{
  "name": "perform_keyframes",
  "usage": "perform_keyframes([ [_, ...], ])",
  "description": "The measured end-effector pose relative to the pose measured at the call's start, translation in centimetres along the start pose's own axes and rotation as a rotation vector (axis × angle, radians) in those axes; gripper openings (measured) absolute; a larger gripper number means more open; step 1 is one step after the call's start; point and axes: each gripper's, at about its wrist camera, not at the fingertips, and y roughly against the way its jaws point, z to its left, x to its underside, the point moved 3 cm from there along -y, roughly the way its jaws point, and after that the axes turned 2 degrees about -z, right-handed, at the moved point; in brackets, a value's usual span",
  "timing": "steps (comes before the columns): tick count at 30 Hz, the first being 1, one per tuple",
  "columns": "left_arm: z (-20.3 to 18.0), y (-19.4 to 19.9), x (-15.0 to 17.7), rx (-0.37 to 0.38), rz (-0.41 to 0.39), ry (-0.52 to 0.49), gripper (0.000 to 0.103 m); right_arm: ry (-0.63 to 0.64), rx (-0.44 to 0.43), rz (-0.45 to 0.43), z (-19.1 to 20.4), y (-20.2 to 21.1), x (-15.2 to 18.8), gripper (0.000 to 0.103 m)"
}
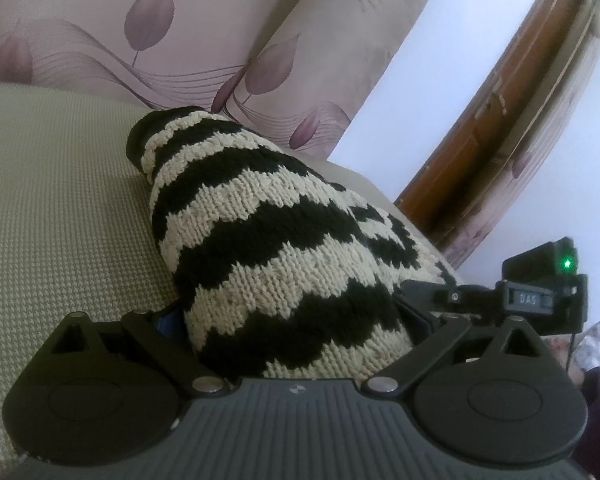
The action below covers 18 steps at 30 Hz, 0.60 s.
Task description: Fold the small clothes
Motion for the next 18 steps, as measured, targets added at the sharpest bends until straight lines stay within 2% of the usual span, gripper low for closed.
perform_keyframes([
  [4,-0.46,-0.12,0.09,-0.046,-0.004,-0.031,0.102,0.023,0.018,-0.01,0.32,-0.03,0.22,0.068],
  [18,-0.87,-0.42,0.21,-0.076,-0.007,-0.055,0.103,0.079,0.06,-0.017,1.01,-0.14,0.49,0.068],
])
